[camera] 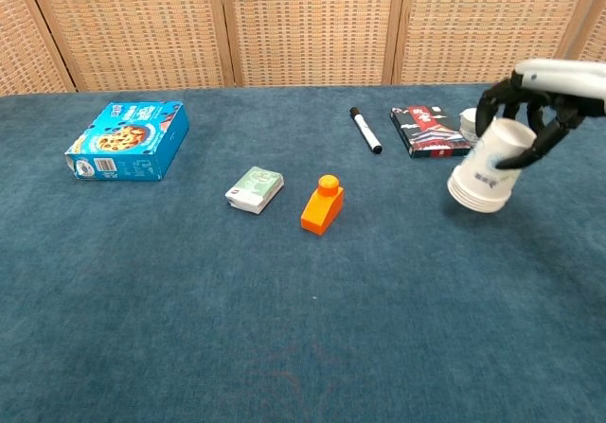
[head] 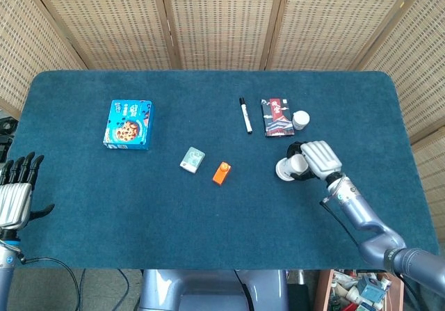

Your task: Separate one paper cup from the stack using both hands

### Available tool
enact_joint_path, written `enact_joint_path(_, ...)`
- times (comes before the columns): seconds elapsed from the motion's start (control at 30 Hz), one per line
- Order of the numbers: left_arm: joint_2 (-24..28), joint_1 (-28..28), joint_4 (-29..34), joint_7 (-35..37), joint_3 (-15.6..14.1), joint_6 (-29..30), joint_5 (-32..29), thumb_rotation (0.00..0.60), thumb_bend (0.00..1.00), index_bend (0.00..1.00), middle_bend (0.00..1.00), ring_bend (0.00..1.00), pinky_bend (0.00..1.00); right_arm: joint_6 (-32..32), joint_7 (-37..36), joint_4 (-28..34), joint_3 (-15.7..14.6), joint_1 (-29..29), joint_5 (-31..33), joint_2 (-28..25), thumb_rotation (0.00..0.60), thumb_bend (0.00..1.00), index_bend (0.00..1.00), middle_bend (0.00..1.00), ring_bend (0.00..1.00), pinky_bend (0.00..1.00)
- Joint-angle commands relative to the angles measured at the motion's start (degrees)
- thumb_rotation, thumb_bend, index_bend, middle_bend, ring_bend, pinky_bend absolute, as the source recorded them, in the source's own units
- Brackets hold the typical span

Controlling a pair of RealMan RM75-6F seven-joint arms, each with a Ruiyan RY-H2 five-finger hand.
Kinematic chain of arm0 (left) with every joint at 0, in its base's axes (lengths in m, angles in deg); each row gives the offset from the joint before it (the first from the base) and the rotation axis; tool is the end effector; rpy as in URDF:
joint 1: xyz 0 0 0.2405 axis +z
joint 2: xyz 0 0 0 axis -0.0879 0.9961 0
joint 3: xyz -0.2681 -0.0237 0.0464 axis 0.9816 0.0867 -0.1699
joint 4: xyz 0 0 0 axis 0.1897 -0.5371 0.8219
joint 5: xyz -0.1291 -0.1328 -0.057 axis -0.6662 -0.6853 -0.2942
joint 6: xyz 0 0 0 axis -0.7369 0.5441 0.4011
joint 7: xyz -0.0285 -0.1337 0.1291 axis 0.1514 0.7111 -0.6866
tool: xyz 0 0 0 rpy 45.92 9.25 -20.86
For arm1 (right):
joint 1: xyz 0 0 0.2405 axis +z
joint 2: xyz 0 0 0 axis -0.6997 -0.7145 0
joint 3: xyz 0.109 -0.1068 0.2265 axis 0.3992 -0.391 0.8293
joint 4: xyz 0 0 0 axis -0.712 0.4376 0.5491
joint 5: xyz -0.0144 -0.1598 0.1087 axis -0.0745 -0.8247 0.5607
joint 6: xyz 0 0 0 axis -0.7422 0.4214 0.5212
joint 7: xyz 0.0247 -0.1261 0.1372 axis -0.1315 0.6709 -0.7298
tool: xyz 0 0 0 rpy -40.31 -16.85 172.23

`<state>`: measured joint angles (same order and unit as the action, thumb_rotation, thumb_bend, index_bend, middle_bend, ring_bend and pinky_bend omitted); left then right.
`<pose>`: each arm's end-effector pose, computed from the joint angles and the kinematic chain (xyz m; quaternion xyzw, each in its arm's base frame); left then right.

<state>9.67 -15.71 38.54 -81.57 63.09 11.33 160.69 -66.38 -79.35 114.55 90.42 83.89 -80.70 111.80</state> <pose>-0.3337 0.2707 0.1552 -0.6059 -0.3584 -0.3207 0.6337 -0.2142 -0.4265 0.0635 0.6984 -0.4376 0.4007 0.4002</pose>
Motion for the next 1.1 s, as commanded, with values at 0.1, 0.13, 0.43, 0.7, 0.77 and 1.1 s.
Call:
enact_joint_path(0.1, -2.31, -5.0, -5.83, 4.82, 1.73, -1.85, 5.07, 0.6, 0.13, 0.0, 0.0, 0.0, 0.0, 3.46, -12.91, 9.27, 6.98, 1.76, 6.56, -5.16, 0.6, 0.52, 0.56, 0.6, 0.5, 0.66)
enact_joint_path(0.13, -2.95, -6.03, -7.14, 5.82, 2.06, -1.86, 6.28, 0.6, 0.13, 0.0, 0.0, 0.0, 0.0, 5.1, -14.98, 10.57, 8.3, 2.35, 8.77, -5.59, 0.6, 0.53, 0.56, 0.6, 0.5, 0.67)
enact_joint_path(0.43, -8.03, -15.23, -15.67, 11.94, 5.15, -1.56, 14.28, 0.6, 0.13, 0.03, 0.0, 0.0, 0.0, 17.75, -22.16, 14.0, 14.41, 9.26, 24.44, -6.12, 0.6, 0.56, 0.56, 0.6, 0.5, 0.67)
enact_joint_path(0.7, -12.62, -21.68, -19.03, 15.26, 7.11, -2.39, 16.38, 0.6, 0.13, 0.08, 0.0, 0.0, 0.0, 18.4, -17.97, 13.83, 15.09, 18.4, 40.34, -1.58, 0.6, 0.56, 0.56, 0.6, 0.5, 0.66)
enact_joint_path(0.77, -14.01, -23.25, -19.7, 15.73, 7.63, -2.1, 16.91, 0.6, 0.13, 0.1, 0.0, 0.0, 0.0, 17.42, -16.59, 13.73, 14.78, 20.74, 44.34, -0.32, 0.6, 0.56, 0.56, 0.6, 0.5, 0.67)
enact_joint_path(1.1, -19.64, -28.46, -20.83, 15.92, 8.48, -1.76, 17.46, 0.6, 0.14, 0.16, 0.0, 0.0, 0.0, 13.51, -12.49, 13.39, 14.09, 27.13, 58.54, 3.89, 0.6, 0.56, 0.56, 0.6, 0.5, 0.67)
